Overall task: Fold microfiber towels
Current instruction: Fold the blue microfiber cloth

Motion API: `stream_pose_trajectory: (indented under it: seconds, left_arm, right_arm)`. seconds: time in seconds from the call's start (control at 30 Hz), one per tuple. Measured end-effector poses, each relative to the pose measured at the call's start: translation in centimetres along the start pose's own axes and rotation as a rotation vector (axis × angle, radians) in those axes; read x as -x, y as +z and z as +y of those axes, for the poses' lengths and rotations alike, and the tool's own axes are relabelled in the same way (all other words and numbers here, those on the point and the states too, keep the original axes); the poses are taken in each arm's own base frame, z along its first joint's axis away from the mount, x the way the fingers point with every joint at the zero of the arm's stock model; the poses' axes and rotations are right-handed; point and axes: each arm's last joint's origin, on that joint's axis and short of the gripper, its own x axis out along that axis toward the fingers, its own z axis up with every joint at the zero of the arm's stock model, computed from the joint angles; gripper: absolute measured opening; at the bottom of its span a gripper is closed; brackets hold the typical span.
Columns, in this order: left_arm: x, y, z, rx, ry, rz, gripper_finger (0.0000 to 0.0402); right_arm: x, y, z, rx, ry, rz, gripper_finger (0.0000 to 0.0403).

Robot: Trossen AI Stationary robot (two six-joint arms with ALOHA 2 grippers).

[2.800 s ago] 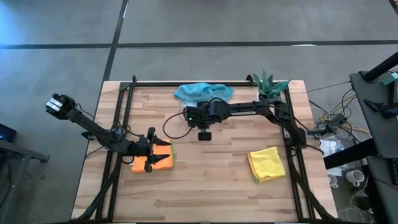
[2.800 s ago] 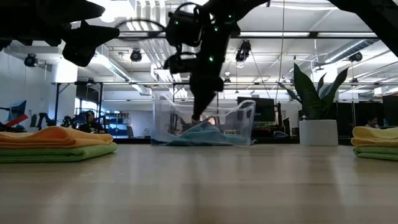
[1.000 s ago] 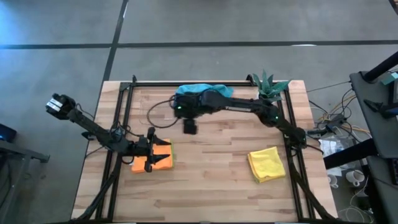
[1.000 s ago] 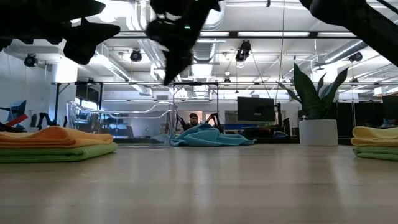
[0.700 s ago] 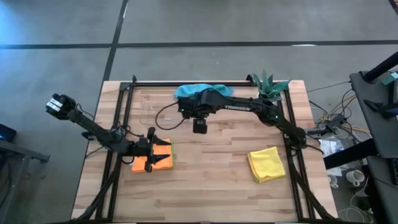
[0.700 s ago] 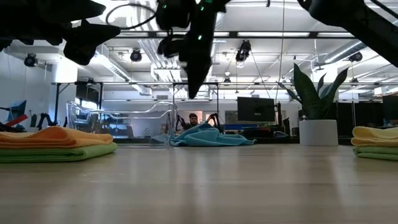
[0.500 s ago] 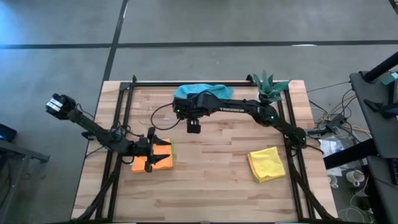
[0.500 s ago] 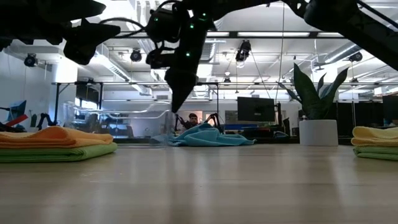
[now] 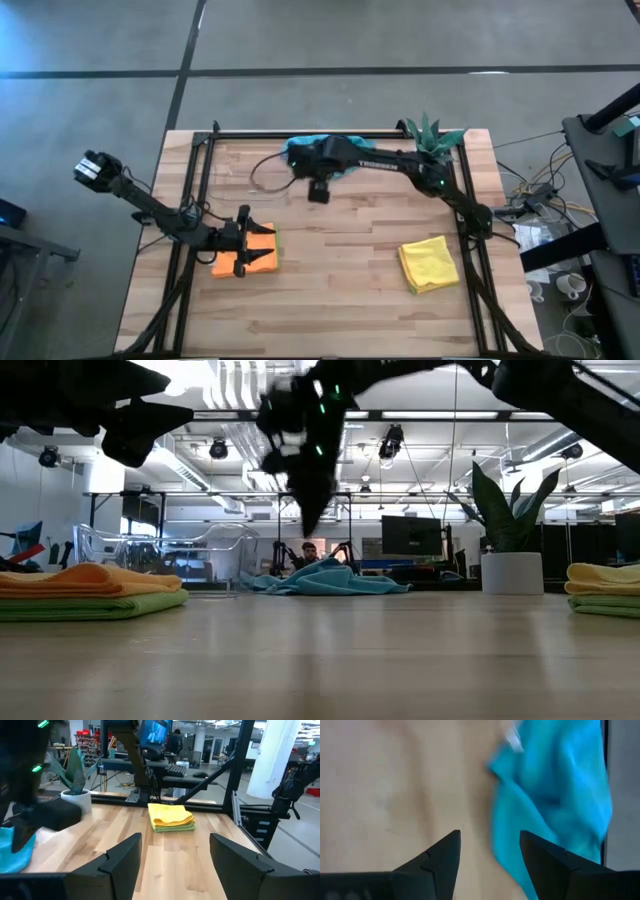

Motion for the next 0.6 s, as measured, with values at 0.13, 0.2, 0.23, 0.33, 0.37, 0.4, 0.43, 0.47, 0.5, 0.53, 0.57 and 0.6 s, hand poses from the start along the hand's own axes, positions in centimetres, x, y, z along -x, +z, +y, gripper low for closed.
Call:
stream_pose_trajectory:
  seconds: [0.13, 0.2, 0.23, 0.33, 0.37, 0.4, 0.43, 0.47, 0.5, 0.53, 0.57, 0.6]
  left_arm:
    - [0.0, 0.0, 0.0, 0.000, 0.000, 0.000, 0.0219]
    - [0.0, 0.0, 0.0, 0.000, 0.000, 0.000, 0.0219]
    - [0.0, 0.0, 0.0, 0.000, 0.000, 0.000, 0.0219]
    - [0.0, 0.0, 0.0, -0.001, 0.000, 0.001, 0.0219]
    - [0.0, 0.0, 0.0, 0.000, 0.000, 0.001, 0.0219]
    - [0.0, 0.0, 0.0, -0.001, 0.000, 0.001, 0.0219]
    - [0.0, 0.0, 0.0, -0.001, 0.000, 0.001, 0.0219]
    - [0.0, 0.0, 0.0, -0.001, 0.000, 0.001, 0.0219]
    - [0.0, 0.0, 0.0, -0.002, 0.000, 0.001, 0.0219]
    - [0.0, 0.0, 0.0, -0.002, 0.001, 0.001, 0.0219]
    - [0.0, 0.0, 0.0, -0.002, 0.003, 0.001, 0.0219]
    - [0.0, 0.0, 0.0, -0.002, 0.006, 0.000, 0.0219]
  right_arm:
    - [-3.0, -1.7, -1.9, -0.069, -0.003, 0.080, 0.0201]
    - [-4.3, -2.1, -2.5, -0.093, 0.010, 0.077, 0.0201]
    - [-4.9, -2.3, -2.7, -0.101, 0.029, 0.069, 0.0201]
    - [-6.4, -2.9, -3.3, -0.093, 0.059, 0.056, 0.0201]
    - [-6.8, -3.1, -3.4, -0.083, 0.062, 0.063, 0.0200]
    - [-7.1, -3.3, -3.5, -0.070, 0.062, 0.071, 0.0198]
    - [-7.4, -3.6, -3.5, -0.060, 0.066, 0.082, 0.0194]
    - [-7.6, -3.8, -3.5, -0.051, 0.069, 0.092, 0.0190]
    - [-7.9, -4.0, -3.4, -0.045, 0.073, 0.097, 0.0184]
    - [-8.1, -4.1, -3.3, -0.042, 0.074, 0.098, 0.0178]
    - [-8.3, -4.2, -3.3, -0.042, 0.069, 0.097, 0.0170]
    - [-8.4, -4.1, -3.3, -0.043, 0.060, 0.089, 0.0161]
